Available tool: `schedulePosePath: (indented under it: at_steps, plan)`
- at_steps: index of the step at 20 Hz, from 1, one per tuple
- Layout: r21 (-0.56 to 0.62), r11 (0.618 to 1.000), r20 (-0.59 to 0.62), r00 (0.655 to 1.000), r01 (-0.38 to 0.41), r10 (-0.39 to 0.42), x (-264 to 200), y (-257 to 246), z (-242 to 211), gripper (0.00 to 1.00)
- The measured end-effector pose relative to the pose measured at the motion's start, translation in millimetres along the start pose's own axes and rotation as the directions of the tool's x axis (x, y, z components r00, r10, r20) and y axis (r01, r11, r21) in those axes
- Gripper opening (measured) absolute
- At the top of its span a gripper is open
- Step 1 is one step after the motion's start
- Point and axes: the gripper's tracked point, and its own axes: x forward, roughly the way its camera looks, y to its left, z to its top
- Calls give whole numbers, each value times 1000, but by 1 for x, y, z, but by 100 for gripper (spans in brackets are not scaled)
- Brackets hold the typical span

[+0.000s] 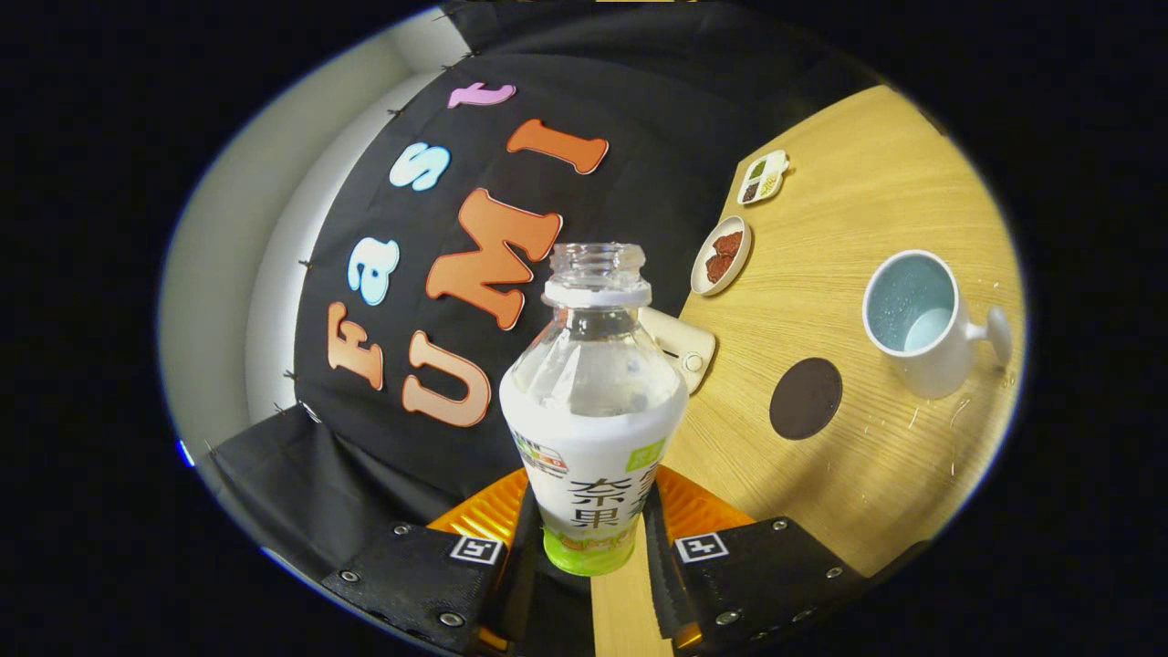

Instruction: Take the bottle from table, then pour the juice into the cup, finally place the bottle on the coaster

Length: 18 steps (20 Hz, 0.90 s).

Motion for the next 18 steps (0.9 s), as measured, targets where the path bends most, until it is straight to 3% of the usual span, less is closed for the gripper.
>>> schedulePosePath:
  at_steps: [6,18]
  plan:
    - [181,983,15,1000,-28,26,7,2,9,54]
    - [396,916,49,998,-60,45,9,3,23,54]
